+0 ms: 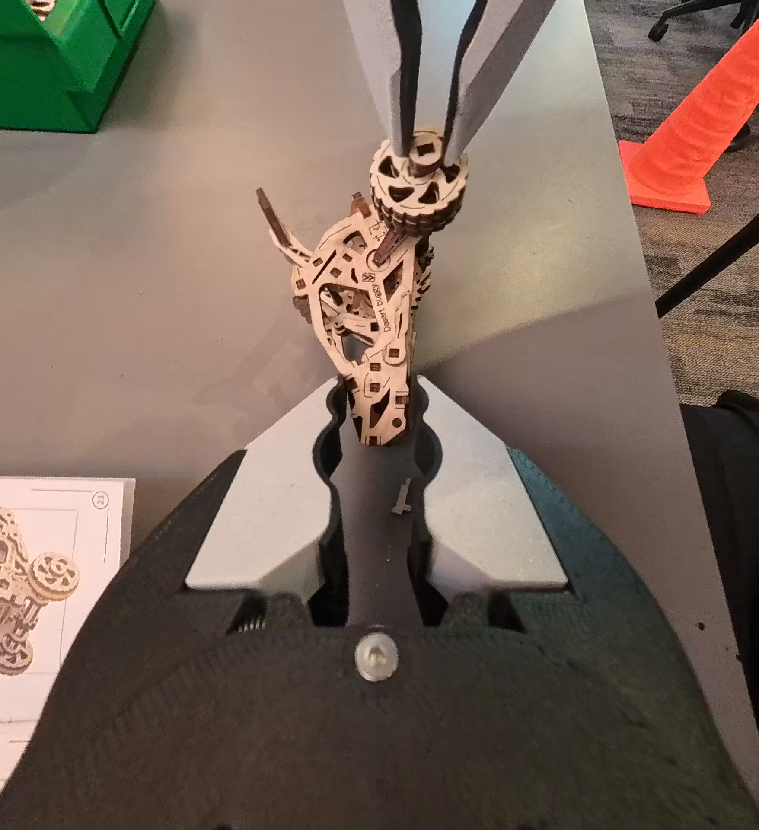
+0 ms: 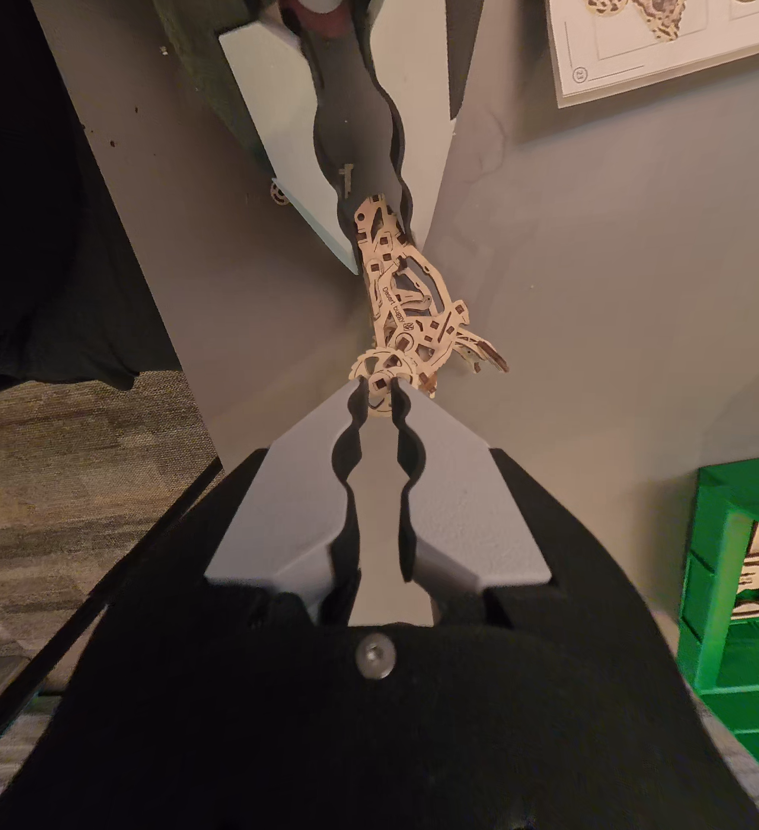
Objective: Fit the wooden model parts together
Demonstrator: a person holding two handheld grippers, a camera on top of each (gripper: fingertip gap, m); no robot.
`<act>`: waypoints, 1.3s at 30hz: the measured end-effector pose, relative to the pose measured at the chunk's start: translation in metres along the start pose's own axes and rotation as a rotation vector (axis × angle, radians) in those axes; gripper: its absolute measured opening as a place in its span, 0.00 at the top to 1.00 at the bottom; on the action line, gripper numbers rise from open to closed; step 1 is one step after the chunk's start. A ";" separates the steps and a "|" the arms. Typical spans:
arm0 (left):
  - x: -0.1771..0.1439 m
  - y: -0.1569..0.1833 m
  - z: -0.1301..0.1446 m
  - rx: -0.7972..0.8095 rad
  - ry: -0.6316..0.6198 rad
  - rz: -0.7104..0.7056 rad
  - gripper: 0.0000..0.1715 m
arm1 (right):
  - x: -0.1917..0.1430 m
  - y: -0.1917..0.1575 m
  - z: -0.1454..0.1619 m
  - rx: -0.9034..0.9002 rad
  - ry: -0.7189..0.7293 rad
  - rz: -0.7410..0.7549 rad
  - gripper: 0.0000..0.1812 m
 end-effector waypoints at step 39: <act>0.002 0.000 -0.002 0.001 0.001 0.002 0.86 | 0.004 0.000 0.008 -0.013 0.119 0.056 0.95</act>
Point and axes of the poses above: each gripper's, where its closed fingertips meet, x out along the fingers, z out of its underside, y = z × x across the jaws, the point moved 3 cm from there along -x, back along the fingers, and after that the axes turned 4 degrees about -y, right-handed, at the moved point
